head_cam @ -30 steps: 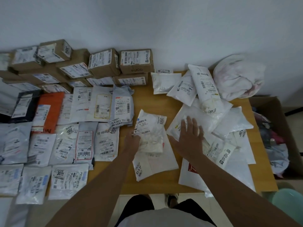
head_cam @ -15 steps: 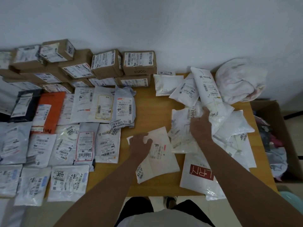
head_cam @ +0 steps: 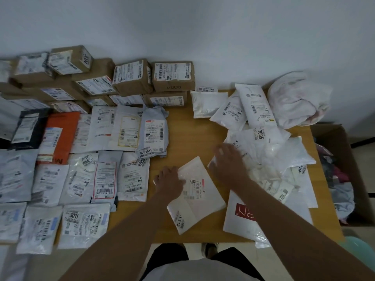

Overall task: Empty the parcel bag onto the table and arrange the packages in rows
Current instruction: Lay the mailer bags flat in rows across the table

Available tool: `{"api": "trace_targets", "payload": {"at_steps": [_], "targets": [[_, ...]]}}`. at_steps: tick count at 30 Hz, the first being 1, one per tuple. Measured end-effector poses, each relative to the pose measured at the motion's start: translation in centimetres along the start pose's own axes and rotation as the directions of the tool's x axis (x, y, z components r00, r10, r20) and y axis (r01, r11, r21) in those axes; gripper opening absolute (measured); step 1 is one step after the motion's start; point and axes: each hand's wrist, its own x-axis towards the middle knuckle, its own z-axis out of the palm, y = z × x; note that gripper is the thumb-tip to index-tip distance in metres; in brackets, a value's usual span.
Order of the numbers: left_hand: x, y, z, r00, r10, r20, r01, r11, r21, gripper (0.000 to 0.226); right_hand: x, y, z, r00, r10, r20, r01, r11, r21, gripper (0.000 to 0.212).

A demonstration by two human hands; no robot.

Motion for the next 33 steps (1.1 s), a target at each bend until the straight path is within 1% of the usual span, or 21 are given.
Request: {"api": "trace_targets", "payload": {"at_steps": [1,2,3,5,6,8,10,11,13,16,17,20,22,24,25,26,27,28,29,31,33], "targets": [[0.0,-0.1,-0.2,1.000,0.023,-0.005,-0.023,1.000,-0.012,0.045,-0.6,-1.3,0.9,0.989,-0.064,0.135,0.053,0.995,0.083,0.051],[0.1,-0.4,-0.4,0.999,0.051,-0.018,-0.051,0.999,-0.006,0.040,-1.2,-2.4,1.9,0.947,-0.122,0.298,0.080,0.985,0.152,0.060],[0.1,-0.7,-0.7,0.996,0.078,-0.035,-0.077,0.997,0.015,0.038,-1.8,-3.3,2.8,0.879,-0.177,0.443,0.107,0.978,0.178,0.071],[0.2,-1.1,-0.9,0.990,0.113,-0.087,-0.109,0.993,0.053,0.037,-3.0,-4.5,4.7,0.763,-0.243,0.599,0.187,0.970,0.155,0.092],[0.2,-1.2,-0.8,0.986,0.118,-0.117,-0.112,0.992,0.052,0.038,-3.5,-4.8,5.5,0.734,-0.243,0.634,0.204,0.970,0.134,0.100],[0.1,-1.3,-0.6,0.982,0.081,-0.172,-0.085,0.996,-0.015,0.040,-4.1,-5.0,7.0,0.714,-0.179,0.676,0.163,0.983,0.088,0.107],[-0.1,-1.8,-0.2,0.983,0.036,-0.180,-0.051,0.996,-0.079,0.047,-4.3,-5.0,7.9,0.739,-0.094,0.667,0.094,0.995,0.036,0.108],[-0.1,-2.2,0.0,0.988,0.046,-0.151,-0.057,0.996,-0.074,0.052,-4.2,-5.1,8.1,0.757,-0.064,0.650,0.061,0.998,0.027,0.108],[-0.3,-3.2,0.6,0.995,0.087,-0.047,-0.090,0.995,-0.051,0.063,-3.7,-5.4,8.4,0.757,-0.030,0.652,-0.002,0.999,0.048,0.109],[-0.5,-4.0,0.8,0.996,0.083,0.028,-0.082,0.996,-0.023,0.073,-2.7,-5.9,8.5,0.731,-0.047,0.680,-0.030,0.994,0.101,0.112],[-0.5,-4.0,0.6,0.996,0.074,0.043,-0.074,0.997,-0.010,0.074,-2.3,-6.0,8.6,0.732,-0.071,0.678,-0.022,0.992,0.128,0.109],[0.0,-4.5,0.5,0.972,0.024,0.235,-0.020,1.000,-0.020,0.073,-1.3,-6.5,8.7,0.742,-0.182,0.645,0.042,0.973,0.226,0.084],[0.2,-4.8,0.1,0.912,-0.006,0.410,0.021,0.999,-0.030,0.066,-0.7,-6.9,8.7,0.733,-0.263,0.627,0.079,0.949,0.306,0.071],[0.1,-4.9,-0.4,0.836,-0.042,0.548,0.123,0.986,-0.114,0.049,-0.4,-7.1,8.7,0.743,-0.302,0.597,0.069,0.922,0.380,0.066],[0.0,-4.8,-0.8,0.795,-0.073,0.603,0.194,0.971,-0.139,0.038,-0.3,-7.0,8.8,0.784,-0.282,0.553,0.054,0.918,0.392,0.064],[-0.1,-4.9,-1.1,0.743,-0.111,0.660,0.266,0.954,-0.139,0.029,-0.2,-6.9,8.8,0.848,-0.222,0.480,0.039,0.931,0.362,0.061],[-0.3,-5.0,-1.4,0.690,-0.146,0.709,0.320,0.940,-0.118,0.024,-0.1,-6.7,8.9,0.904,-0.116,0.412,-0.009,0.957,0.289,0.059],[-0.3,-5.2,-1.4,0.646,-0.168,0.745,0.350,0.932,-0.093,0.023,0.1,-6.3,8.9,0.933,0.023,0.360,-0.103,0.973,0.205,0.058],[-0.3,-5.3,-1.4,0.616,-0.188,0.765,0.375,0.924,-0.075,0.023,0.3,-5.7,8.8,0.927,0.160,0.340,-0.221,0.963,0.151,0.058],[-0.2,-5.6,-1.3,0.590,-0.210,0.780,0.430,0.899,-0.083,0.023,1.0,-4.4,8.8,0.847,0.369,0.383,-0.440,0.890,0.117,0.061],[-0.1,-5.7,-1.3,0.592,-0.211,0.778,0.503,0.851,-0.152,0.022,1.6,-3.5,8.8,0.782,0.483,0.394,-0.573,0.806,0.149,0.063]]}}
